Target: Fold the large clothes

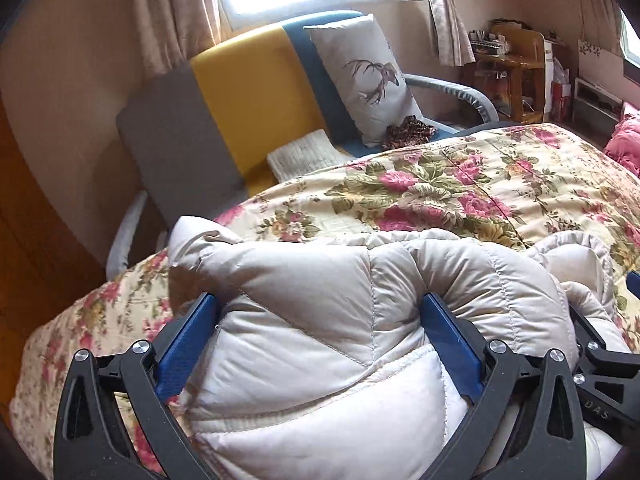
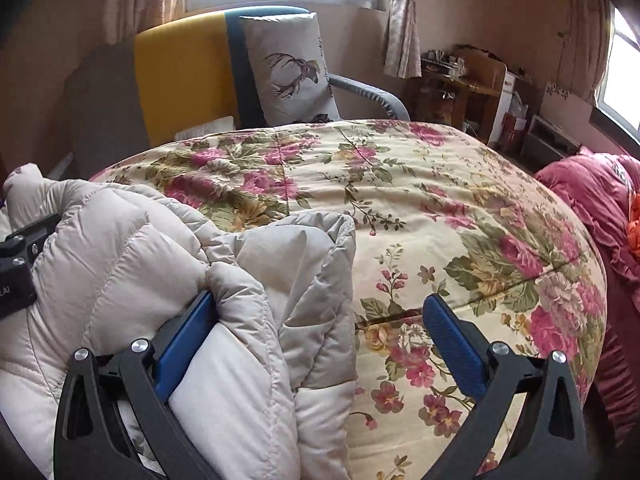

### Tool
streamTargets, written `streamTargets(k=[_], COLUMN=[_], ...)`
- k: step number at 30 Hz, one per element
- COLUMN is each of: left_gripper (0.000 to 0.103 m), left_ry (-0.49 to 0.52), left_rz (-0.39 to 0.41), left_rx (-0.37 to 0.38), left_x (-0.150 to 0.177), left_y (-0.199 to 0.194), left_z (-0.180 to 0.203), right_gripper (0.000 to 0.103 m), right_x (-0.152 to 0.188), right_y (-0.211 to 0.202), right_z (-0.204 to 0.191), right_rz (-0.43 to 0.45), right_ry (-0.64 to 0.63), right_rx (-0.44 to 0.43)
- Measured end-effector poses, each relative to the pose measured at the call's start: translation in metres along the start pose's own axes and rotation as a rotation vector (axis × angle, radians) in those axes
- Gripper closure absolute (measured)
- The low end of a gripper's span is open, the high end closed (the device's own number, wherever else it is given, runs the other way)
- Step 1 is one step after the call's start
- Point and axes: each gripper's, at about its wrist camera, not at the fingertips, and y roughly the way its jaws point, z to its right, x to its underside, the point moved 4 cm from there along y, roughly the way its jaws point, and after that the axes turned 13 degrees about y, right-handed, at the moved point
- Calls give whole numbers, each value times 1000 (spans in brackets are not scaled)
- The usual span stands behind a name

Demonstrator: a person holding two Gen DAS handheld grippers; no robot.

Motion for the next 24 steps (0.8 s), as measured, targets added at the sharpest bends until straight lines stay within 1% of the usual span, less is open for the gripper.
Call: streamTargets(k=[2,4,7,11,13,15,17,18,20,22,23,24], left_gripper=[3,3,3,4,4,4,4,4,4,4,4,4], left_ry=[12,5,-5,-5,-21,-35,-5,25,69,59,58,64], left_rz=[-19,-34,-51,-31,-15,24,77,84,119,124,121,120], left_rx=[2,23,45,28,58,115,148,151,85,101,116,114], left_x=[1,2,5,14,23,35,47,52,59,62,62,62], left_y=[14,28,35,10,-16,-48,-74,-79,-84,-83,-81,-80], left_z=[9,13,11,5,2,5,18,27,41,44,45,46], right_gripper=[2,2,2,2,2,2,2,2,2,2,2,2], right_x=[-3,-5,-7,-4,-4,-4,-4,-5,-7,-12,-16,-22], right_y=[6,11,17,11,9,10,10,9,9,5,-2,-15], right_z=[5,6,6,4,5,7,8,8,9,13,18,24], right_rz=[-11,-20,-36,1,9,3,1,0,-17,-56,-61,-37], right_ry=[17,13,13,-12,-12,-3,3,6,2,-13,-17,-11], right_rx=[15,25,14,7,-3,-15,-26,-31,-57,-73,-55,-28])
